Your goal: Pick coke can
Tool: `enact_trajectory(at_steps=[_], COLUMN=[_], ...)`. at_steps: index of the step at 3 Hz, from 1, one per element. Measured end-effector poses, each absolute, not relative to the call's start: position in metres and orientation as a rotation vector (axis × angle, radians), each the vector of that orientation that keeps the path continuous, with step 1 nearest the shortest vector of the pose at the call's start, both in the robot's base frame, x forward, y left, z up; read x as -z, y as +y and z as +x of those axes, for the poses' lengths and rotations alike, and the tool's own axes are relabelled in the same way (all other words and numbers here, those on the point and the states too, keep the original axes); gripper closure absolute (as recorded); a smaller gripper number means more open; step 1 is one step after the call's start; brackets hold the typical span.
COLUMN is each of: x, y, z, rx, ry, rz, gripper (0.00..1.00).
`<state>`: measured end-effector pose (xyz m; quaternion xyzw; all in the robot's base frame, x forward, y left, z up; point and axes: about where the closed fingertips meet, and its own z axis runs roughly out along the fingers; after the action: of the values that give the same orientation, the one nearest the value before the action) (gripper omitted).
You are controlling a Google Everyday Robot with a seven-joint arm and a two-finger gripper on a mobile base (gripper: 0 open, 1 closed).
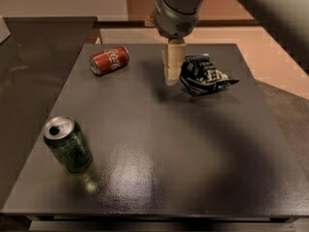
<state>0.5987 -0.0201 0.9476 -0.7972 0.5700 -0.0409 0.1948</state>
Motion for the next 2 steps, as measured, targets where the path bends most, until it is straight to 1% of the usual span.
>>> enact_trajectory(at_steps=[2], x=[-0.926], y=[0.032], z=[0.626], rx=[0.172], ry=[1.459], rz=[-2.385], gripper=[0.0])
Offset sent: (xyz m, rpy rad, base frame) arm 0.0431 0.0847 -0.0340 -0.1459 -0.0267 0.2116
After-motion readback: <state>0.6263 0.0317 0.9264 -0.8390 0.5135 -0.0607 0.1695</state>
